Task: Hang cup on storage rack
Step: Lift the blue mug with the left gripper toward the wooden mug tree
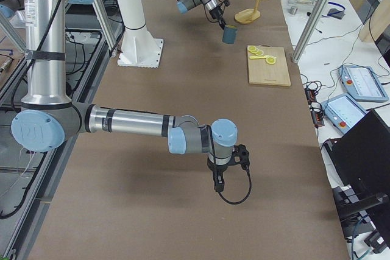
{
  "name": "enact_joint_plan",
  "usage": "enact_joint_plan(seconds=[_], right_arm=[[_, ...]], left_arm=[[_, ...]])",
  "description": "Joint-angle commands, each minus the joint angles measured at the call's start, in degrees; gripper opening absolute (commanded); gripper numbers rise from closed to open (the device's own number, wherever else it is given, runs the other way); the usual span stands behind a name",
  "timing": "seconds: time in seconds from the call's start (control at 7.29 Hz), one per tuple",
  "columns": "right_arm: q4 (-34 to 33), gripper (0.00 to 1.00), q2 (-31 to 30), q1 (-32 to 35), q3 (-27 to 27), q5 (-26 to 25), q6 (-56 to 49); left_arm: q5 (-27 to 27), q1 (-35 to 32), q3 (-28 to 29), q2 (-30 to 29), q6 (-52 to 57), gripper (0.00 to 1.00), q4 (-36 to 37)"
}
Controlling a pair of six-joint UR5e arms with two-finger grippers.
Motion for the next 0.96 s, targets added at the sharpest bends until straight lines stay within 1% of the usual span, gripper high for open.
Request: enact_joint_plan(seconds=[0.0, 0.14, 0.27, 0.41, 0.55, 0.69, 0.82], right_arm=[[0.1, 1.00, 0.0, 0.0, -1.1, 0.1, -0.1], [0.0, 1.00, 0.0, 0.0, -1.1, 0.0, 0.0], [0.0, 1.00, 0.0, 0.0, -1.1, 0.0, 0.0], [0.0, 1.00, -0.1, 0.0, -1.1, 0.2, 0.0], [0.0, 1.00, -0.2, 0.0, -1.1, 0.2, 0.0], [0.0, 1.00, -0.3, 0.0, -1.1, 0.4, 0.1], [0.0, 1.00, -0.3, 0.0, -1.1, 0.4, 0.1]], left_arm=[[-12.1, -8.4, -0.5, 3.5, -5.5, 0.00, -0.2], [-17.6, -12.5, -0.4, 4.1, -8.0, 0.00, -1.6], [-23.7, -16.5, 0.0, 4.1, -13.0, 0.00, -1.7], [-29.3, -20.3, 1.1, 4.1, -15.3, 0.00, -1.7], [-32.8, -23.1, 2.8, 4.1, -19.6, 0.00, -1.8], [-33.4, -23.8, 3.2, 3.4, -25.6, 0.00, -2.0], [-33.4, -23.8, 3.4, 1.9, -34.4, 0.00, -4.7]])
